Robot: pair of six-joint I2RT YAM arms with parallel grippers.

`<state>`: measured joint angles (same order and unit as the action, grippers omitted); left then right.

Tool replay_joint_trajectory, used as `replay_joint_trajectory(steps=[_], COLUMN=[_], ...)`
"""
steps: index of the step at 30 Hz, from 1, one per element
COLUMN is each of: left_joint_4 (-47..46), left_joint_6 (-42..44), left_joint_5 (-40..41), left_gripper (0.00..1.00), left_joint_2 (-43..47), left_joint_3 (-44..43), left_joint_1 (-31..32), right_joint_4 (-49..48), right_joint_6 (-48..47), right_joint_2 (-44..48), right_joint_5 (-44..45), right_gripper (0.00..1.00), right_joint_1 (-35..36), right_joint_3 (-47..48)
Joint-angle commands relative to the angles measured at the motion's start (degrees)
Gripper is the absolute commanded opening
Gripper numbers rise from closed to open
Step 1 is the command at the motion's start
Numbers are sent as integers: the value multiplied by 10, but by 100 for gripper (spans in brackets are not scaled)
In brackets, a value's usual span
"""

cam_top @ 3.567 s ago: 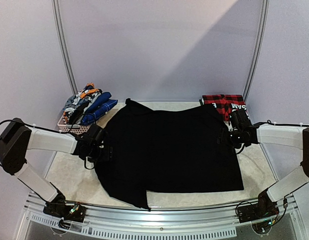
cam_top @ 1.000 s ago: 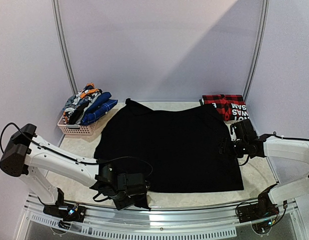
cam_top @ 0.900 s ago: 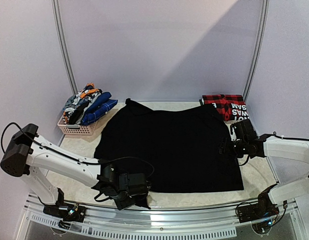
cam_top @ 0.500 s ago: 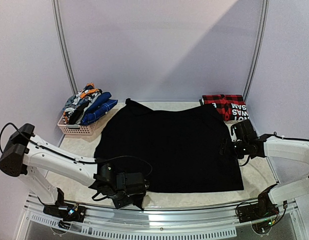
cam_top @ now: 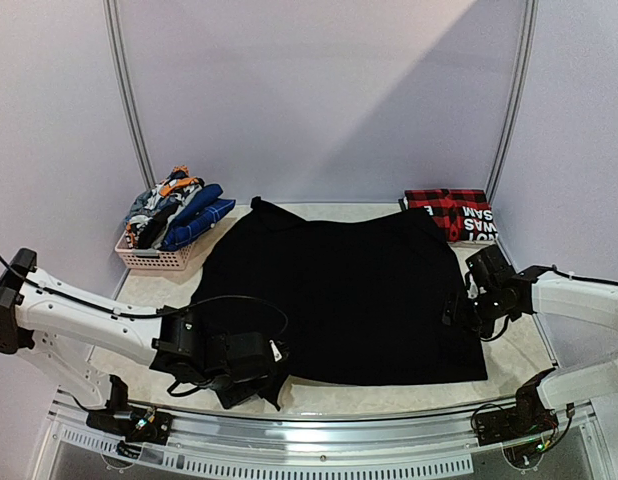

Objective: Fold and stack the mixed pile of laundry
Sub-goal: Pick up the flattened T-shirt from the center of the board.

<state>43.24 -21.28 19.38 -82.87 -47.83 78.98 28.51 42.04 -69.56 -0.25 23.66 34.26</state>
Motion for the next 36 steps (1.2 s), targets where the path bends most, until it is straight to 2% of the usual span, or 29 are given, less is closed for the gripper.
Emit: replay_joint_trajectory(steps=[1,11,15,23,31,36], left_joint_4=[-4,-13,-14,-18,-23,-22], left_joint_6=[-12,-16,-18,-18,-15,-14], left_joint_5=[11,11,5,1,4,7], left_gripper=[0,0,0,0,0,0], left_joint_2=[43,58,52,44,45,46], left_joint_3=[8,16,18,22,25,26], left_joint_1=[-11,-46,-50,-51,-53,-56], right_joint_4=[116,262,250,239,229,222], right_joint_6=[32,85,103,100,83,74], right_joint_2=[21,127,165,153,137,141], right_joint_5=[-41,-19,-38,-44,-35,-28], right_gripper=[80,71,68,60,36,14], right_joint_1=[4,-2,-24,-34,-35,-37], right_joint_3=[6,-54,-96,-95,-86,-85])
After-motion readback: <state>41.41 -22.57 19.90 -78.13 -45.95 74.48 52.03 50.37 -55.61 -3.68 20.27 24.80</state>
